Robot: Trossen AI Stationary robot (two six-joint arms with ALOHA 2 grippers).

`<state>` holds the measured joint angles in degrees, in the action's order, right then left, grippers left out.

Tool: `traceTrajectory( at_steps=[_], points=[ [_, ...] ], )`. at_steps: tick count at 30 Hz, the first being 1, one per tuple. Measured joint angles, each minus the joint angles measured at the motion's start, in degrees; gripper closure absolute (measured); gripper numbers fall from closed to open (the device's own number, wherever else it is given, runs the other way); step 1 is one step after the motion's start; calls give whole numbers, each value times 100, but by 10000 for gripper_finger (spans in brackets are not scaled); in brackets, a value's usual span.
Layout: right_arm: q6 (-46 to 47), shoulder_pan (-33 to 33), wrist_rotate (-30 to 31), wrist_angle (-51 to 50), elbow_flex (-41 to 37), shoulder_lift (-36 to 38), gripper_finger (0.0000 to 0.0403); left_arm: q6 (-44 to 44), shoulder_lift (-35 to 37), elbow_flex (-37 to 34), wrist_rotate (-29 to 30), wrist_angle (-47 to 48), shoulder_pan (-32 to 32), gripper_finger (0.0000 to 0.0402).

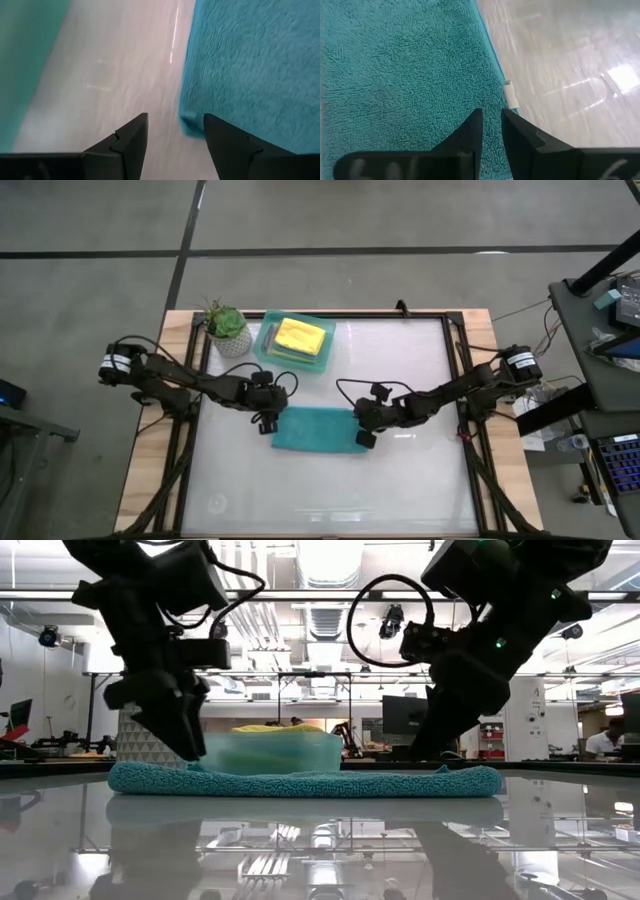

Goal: Fold microfiber towels
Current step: Fold the blue microfiber towel

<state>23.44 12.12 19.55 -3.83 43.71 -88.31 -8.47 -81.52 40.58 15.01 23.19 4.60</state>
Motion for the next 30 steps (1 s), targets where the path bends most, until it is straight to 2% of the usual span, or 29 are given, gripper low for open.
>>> traceTrajectory(
  at_steps=[3,8,13,18,22,25,30],
  points=[
    [-2,0,0,6,0,2,342,-21,-5,-31,9,156,0,224],
    [-2,0,0,37,2,2,342,-69,-217,-230,73,-367,0,224],
    [104,0,-1,126,2,4,342,-232,-214,-270,282,96,-2,224],
    [1171,-69,-80,117,2,11,342,-299,28,-204,283,444,-2,224],
    [1935,-191,-572,93,2,45,334,-297,306,-180,254,505,-2,224],
    [2220,-203,-1086,94,2,133,313,-276,561,-144,91,456,0,224],
    [2688,-201,-1632,19,2,270,281,-101,707,-268,-941,-353,68,224]
  ],
)
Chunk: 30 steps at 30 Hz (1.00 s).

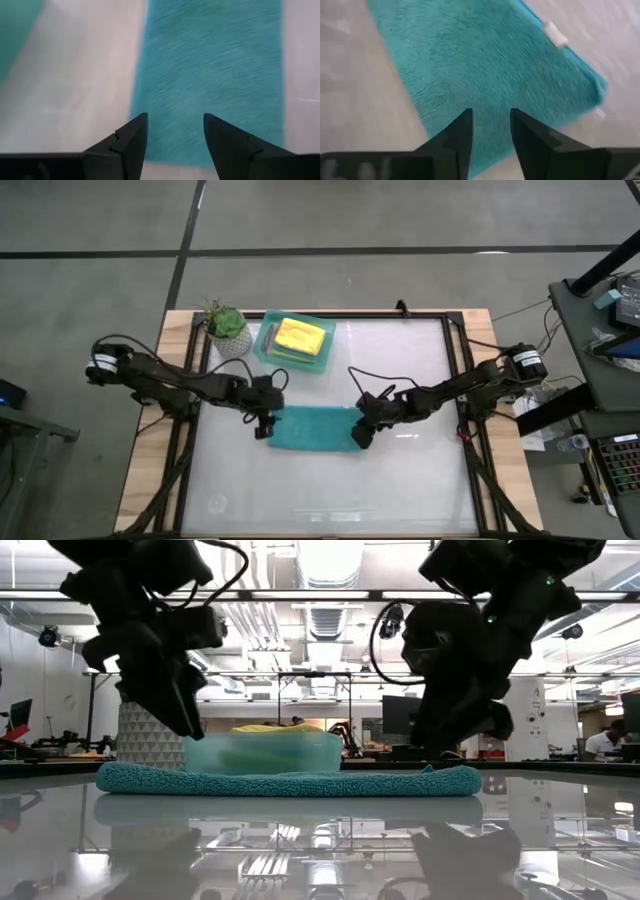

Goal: Fold microfiber towels
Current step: Fold the blue microfiber towel

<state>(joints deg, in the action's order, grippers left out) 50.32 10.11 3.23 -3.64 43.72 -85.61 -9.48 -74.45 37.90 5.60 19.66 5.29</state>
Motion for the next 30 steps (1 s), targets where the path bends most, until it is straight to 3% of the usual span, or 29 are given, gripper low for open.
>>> traceTrajectory(
  at_steps=[5,16,23,30],
  points=[
    [672,40,-27,-569,0,126,267,90,-414,-141,-65,-991,164,224],
    [1286,216,-226,-1086,0,239,266,-54,-1366,-129,-23,-1280,196,224],
    [1165,214,-239,-1239,-46,213,267,-156,-1317,-132,-50,-1243,196,224],
    [1647,158,-256,-1239,-46,213,290,-183,-1273,-149,-46,-1222,196,224]
  ],
)
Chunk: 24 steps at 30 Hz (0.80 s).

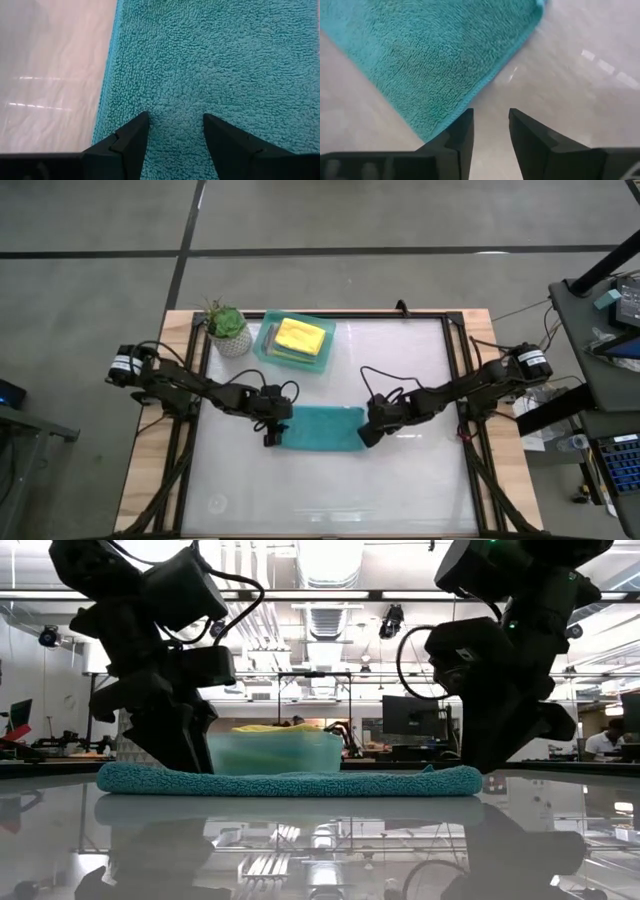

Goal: Fold microfiber towels
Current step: Fold the blue microfiber towel

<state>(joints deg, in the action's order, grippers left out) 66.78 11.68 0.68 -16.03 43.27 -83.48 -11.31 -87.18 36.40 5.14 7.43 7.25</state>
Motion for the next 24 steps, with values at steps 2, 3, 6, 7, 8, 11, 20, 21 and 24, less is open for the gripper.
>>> traceTrajectory(
  at_steps=[2,3,6,7,8,11,20,21,24],
  points=[
    [263,-39,-182,-6,0,0,285,-3,-7,-1,12,-18,0,224],
    [268,-50,-243,0,0,0,279,-14,-7,-5,19,-36,0,224],
    [333,-46,-275,9,-1,0,252,-15,-11,-9,24,-80,0,224],
    [367,-42,-277,12,-8,0,241,-15,-11,-9,24,-81,0,224],
    [378,-42,-276,24,-18,0,229,-15,-11,-11,24,-84,0,224],
    [386,-42,-204,160,-41,0,194,-13,-11,-13,24,-88,0,224],
    [569,-46,-46,942,-276,-162,128,-11,-11,-17,27,-96,0,224],
    [578,-46,-40,1069,-296,-207,125,-11,-11,-17,27,-96,0,224],
    [552,-46,123,1434,-310,-371,121,-8,-11,-20,27,-98,0,224]
  ],
)
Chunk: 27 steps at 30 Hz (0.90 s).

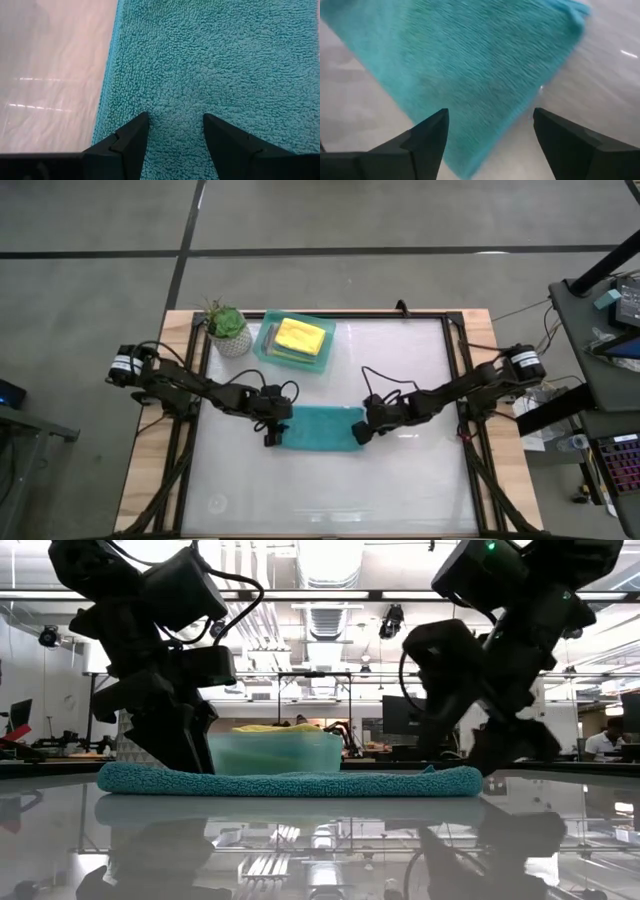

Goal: Fold microfiber towels
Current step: Fold the blue microfiber towel

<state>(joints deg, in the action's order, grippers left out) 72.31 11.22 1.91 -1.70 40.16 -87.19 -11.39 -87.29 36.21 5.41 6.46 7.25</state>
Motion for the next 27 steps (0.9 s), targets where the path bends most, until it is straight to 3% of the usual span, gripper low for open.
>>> traceTrajectory(
  at_steps=[5,10,15,22,27],
  points=[
    [-178,-13,25,870,-1,-350,129,13,0,-2,2,-2,0,224],
    [-472,-13,347,1656,-4,-719,163,13,0,-2,1,-2,0,224],
    [-744,-52,442,2096,-17,-866,234,39,0,-2,2,-2,0,224],
    [-1185,-69,619,2101,-30,-805,378,124,8,-2,0,2,2,224],
    [-1350,-113,569,2034,-31,-620,390,149,109,-13,59,36,3,224]
  ],
)
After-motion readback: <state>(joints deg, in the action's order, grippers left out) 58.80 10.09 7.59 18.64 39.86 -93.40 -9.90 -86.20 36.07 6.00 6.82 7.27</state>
